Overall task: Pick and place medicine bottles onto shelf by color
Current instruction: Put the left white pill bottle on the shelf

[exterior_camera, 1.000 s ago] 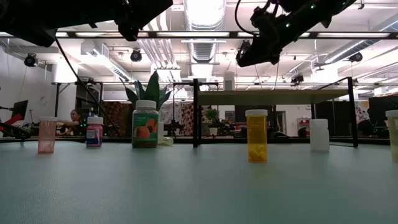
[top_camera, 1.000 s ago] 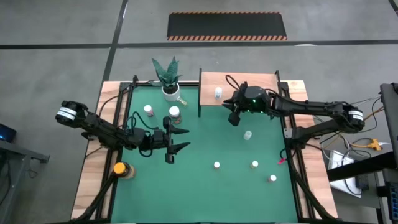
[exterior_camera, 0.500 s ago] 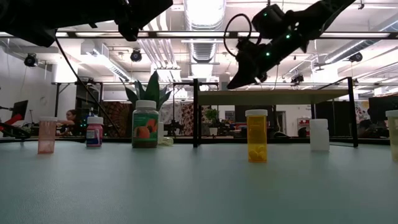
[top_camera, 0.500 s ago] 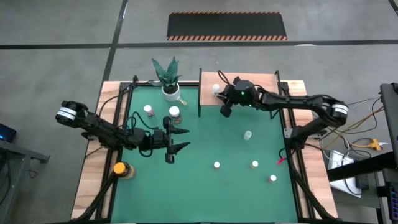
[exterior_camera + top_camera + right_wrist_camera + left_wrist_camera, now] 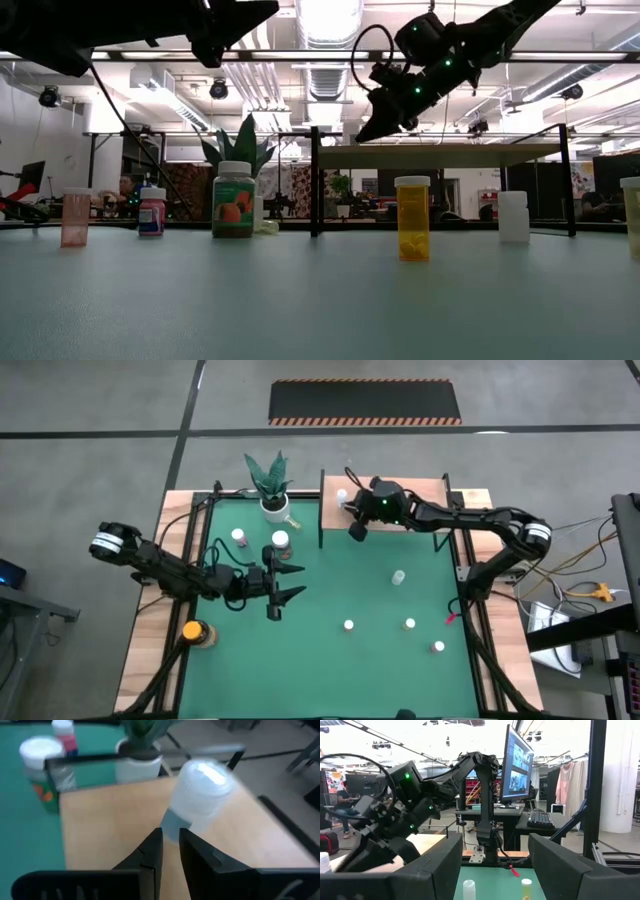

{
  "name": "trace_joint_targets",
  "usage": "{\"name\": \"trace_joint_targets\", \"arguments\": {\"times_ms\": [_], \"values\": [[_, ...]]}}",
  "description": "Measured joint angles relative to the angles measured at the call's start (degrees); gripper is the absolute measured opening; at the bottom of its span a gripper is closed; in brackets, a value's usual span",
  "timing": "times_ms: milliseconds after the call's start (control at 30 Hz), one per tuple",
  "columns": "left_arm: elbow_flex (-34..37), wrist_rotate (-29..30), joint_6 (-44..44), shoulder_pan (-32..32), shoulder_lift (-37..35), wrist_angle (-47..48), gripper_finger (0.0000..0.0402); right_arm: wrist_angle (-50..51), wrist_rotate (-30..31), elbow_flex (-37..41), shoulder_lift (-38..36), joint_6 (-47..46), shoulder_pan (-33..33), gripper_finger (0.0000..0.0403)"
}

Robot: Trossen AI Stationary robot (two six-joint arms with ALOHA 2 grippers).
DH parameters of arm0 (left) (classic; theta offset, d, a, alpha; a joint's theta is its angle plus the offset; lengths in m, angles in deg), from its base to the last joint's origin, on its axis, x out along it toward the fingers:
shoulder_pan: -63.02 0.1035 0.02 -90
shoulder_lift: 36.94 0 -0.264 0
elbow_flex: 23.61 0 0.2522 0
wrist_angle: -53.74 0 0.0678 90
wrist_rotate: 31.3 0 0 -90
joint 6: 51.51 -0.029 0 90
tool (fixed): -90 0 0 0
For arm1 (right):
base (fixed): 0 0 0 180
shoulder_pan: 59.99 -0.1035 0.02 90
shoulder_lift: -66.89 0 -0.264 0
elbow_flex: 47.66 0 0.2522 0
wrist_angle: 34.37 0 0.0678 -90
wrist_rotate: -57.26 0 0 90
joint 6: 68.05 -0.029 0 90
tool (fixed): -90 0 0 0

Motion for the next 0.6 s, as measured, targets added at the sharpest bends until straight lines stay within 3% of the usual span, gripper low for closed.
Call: {"name": "trace_joint_targets", "arguments": {"times_ms": [600], "values": [[0.0,0.1,0.3,0.7,0.0,0.0,0.021,-5.9,-0.9,-1.7,5.9,0.8,1.9,0.0009]]}}
